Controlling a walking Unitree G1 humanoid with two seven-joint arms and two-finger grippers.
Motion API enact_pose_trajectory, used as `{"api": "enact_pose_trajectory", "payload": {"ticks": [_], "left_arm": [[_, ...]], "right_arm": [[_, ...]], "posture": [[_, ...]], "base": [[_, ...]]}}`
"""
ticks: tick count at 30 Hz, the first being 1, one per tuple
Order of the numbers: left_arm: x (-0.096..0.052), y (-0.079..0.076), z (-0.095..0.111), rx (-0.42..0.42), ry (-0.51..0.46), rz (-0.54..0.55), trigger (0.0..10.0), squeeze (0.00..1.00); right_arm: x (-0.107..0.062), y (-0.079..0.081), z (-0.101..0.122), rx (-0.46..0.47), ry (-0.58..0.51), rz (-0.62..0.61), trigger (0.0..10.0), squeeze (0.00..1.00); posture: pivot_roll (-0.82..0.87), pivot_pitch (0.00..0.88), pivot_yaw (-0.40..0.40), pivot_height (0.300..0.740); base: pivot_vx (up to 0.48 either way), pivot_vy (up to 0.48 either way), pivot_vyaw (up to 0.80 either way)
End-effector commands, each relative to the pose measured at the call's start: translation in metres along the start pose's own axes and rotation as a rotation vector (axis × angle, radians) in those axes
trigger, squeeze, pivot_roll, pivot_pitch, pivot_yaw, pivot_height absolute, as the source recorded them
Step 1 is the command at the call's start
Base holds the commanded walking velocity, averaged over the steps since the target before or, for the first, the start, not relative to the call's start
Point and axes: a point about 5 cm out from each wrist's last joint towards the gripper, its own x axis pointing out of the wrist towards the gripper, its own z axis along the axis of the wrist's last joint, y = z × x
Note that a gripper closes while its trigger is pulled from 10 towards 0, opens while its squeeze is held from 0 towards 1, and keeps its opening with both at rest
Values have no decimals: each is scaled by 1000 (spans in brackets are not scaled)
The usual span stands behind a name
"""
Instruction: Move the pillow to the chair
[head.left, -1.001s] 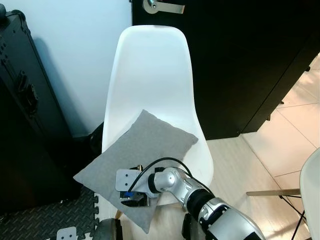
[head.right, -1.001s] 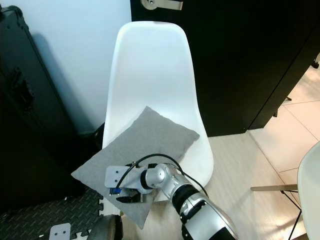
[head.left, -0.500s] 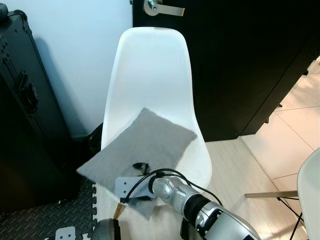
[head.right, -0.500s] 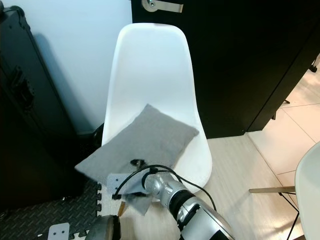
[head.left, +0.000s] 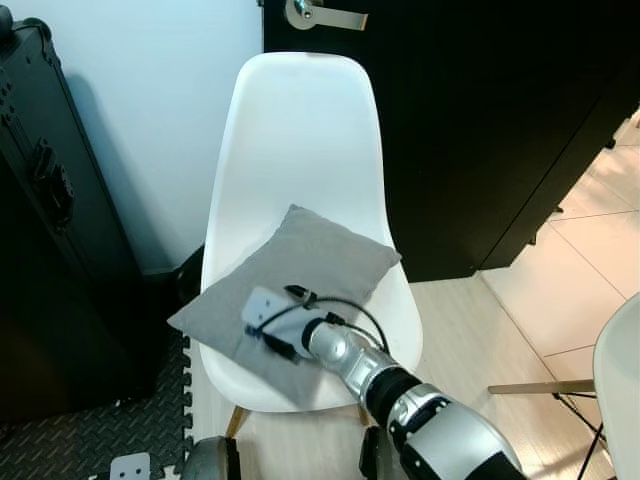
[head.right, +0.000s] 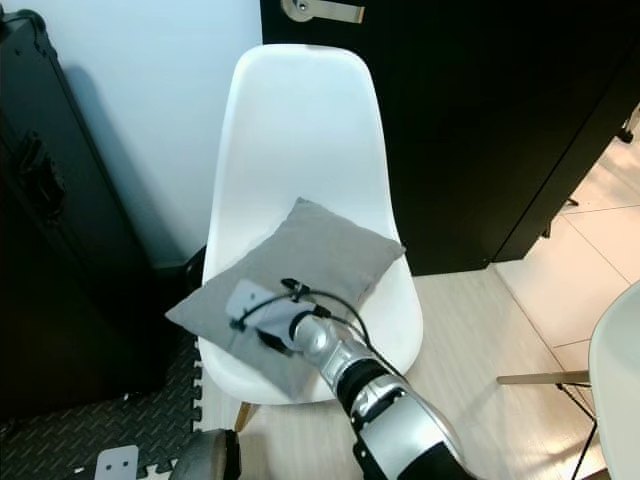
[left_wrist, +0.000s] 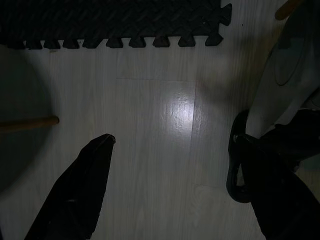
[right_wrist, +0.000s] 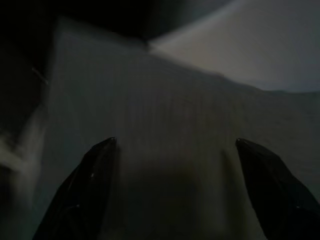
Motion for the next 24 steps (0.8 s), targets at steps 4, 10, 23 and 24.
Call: {"api": "enact_pose_trajectory", "payload": {"ticks": [4, 10, 23, 24], "left_arm": [[-3, -9, -6, 15, 20, -26, 10000, 0], [-1, -8, 2, -13, -3, -1, 10000, 0], [7, 54, 18, -92, -51, 257, 10000, 0], [7, 54, 18, -92, -51, 257, 10000, 0]], "right_arm": [[6, 21, 16, 430, -133, 138, 10000, 0], [-1, 15, -3, 732, -139, 133, 10000, 0], [-21, 7, -54, 990, -54, -13, 10000, 0], [-21, 7, -54, 990, -54, -13, 10000, 0]], "posture": [[160, 104, -139, 575], [142, 100, -151, 580], [155, 90, -141, 649], [155, 90, -141, 649]], "base": [[0, 0, 0], [0, 0, 0], [0, 0, 0], [0, 0, 0]]}}
